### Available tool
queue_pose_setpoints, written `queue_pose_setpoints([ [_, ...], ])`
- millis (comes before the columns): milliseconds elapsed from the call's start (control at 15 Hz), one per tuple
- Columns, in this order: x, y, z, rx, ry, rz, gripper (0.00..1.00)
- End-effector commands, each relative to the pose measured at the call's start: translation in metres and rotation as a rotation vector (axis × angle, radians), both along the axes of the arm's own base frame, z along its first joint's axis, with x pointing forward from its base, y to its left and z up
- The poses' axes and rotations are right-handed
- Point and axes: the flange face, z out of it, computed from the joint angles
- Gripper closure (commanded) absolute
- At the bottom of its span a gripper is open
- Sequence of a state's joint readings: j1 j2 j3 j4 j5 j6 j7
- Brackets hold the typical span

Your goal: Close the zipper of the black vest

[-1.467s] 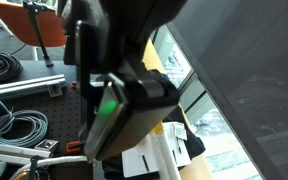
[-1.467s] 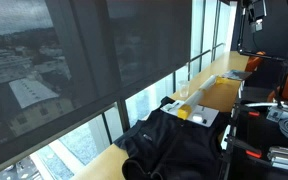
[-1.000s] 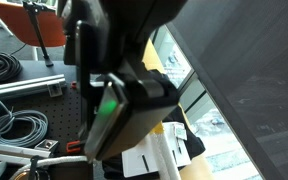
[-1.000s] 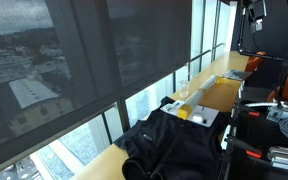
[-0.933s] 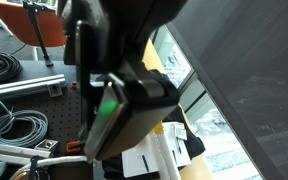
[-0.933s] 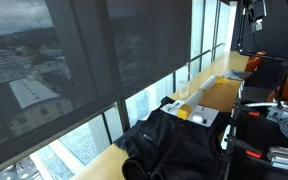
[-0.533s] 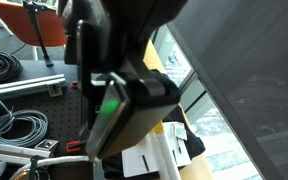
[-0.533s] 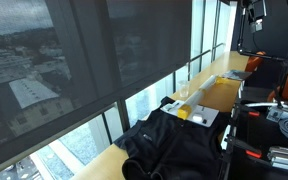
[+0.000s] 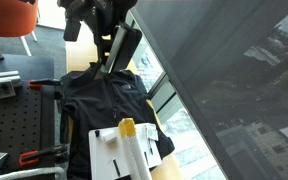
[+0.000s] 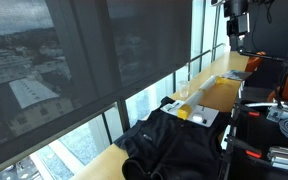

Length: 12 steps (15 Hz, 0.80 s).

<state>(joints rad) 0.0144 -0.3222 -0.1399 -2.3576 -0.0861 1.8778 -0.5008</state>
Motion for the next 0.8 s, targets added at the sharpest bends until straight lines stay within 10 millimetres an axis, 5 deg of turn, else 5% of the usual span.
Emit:
queue_pose_setpoints([
  [0,0.018,0.062,-0.048,-0.004,-0.062,0.079,0.00],
  [267,0.049,0.094,-0.114,-0.006,-0.131,0.153,0.00],
  [733,0.088,0.094,-0.220,-0.012,-0.119,0.159,0.00],
])
